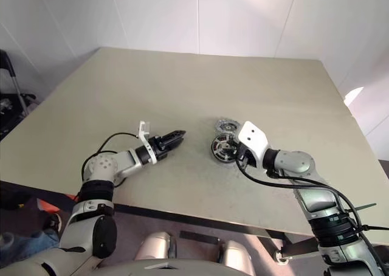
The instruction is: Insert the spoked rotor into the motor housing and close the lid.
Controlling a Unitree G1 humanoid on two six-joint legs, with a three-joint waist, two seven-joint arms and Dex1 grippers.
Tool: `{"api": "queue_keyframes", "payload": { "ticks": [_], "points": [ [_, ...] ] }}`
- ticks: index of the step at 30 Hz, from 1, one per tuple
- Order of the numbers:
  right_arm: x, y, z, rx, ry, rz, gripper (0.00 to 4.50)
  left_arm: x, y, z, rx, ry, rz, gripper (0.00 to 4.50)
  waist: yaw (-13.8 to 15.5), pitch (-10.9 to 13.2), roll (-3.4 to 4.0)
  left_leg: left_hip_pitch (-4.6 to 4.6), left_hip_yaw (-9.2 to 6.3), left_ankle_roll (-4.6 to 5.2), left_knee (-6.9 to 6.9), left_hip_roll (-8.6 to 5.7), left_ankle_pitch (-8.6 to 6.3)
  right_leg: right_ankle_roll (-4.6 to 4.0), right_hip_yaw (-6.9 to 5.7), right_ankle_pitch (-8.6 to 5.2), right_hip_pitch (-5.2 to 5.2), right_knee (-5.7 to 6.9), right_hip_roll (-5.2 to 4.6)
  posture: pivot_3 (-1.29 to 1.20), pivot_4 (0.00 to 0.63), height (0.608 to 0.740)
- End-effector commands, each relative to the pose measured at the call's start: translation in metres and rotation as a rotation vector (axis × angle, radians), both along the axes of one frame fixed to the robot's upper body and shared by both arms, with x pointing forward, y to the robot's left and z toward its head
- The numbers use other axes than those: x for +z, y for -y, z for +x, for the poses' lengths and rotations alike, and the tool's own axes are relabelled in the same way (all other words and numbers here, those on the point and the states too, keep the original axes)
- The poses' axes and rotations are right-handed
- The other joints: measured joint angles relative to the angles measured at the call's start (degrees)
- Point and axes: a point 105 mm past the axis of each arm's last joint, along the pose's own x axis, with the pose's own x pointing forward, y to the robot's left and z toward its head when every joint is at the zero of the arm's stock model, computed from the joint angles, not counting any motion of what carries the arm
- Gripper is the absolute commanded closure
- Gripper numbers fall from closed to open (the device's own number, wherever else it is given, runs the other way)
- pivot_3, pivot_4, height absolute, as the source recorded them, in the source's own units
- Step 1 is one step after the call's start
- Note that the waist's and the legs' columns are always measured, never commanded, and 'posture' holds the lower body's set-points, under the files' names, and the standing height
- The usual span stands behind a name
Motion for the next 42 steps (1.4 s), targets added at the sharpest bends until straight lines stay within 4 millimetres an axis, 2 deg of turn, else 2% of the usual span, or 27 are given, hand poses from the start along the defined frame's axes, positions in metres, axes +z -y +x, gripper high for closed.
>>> {"api": "queue_keyframes", "payload": {
  "ticks": [1,5,14,42],
  "points": [
    [0.005,0.003,0.003,-0.010,0.013,0.007,4.24,0.006,0.001,0.000,0.001,0.035,-0.009,1.88,0.0,0.0,0.00,0.00,0.00,0.02,0.00,0.00,0.00,-0.01,0.00,0.01,0.00,0.00,0.00,0.00,0.000,0.740],
    [0.006,0.004,0.004,-0.014,0.015,0.007,4.24,0.005,0.001,0.000,-0.001,0.034,-0.003,1.88,0.0,0.0,0.00,0.00,0.00,0.02,0.00,0.00,0.00,-0.01,0.00,0.01,0.00,0.00,0.00,0.00,0.000,0.740],
    [0.028,0.000,0.013,-0.024,0.048,0.076,4.24,0.001,0.000,-0.001,0.001,0.029,0.005,1.88,0.0,0.0,0.01,-0.02,0.00,0.05,0.00,0.00,0.02,-0.03,0.00,0.02,-0.02,0.00,0.00,0.00,0.000,0.740],
    [0.011,0.003,0.008,-0.037,-0.002,0.037,4.24,-0.002,-0.003,0.000,0.013,0.028,0.028,1.88,0.0,0.0,0.01,-0.04,0.01,0.15,0.00,0.00,0.05,-0.06,0.00,0.03,-0.03,0.00,0.00,0.00,0.000,0.740]
  ]
}}
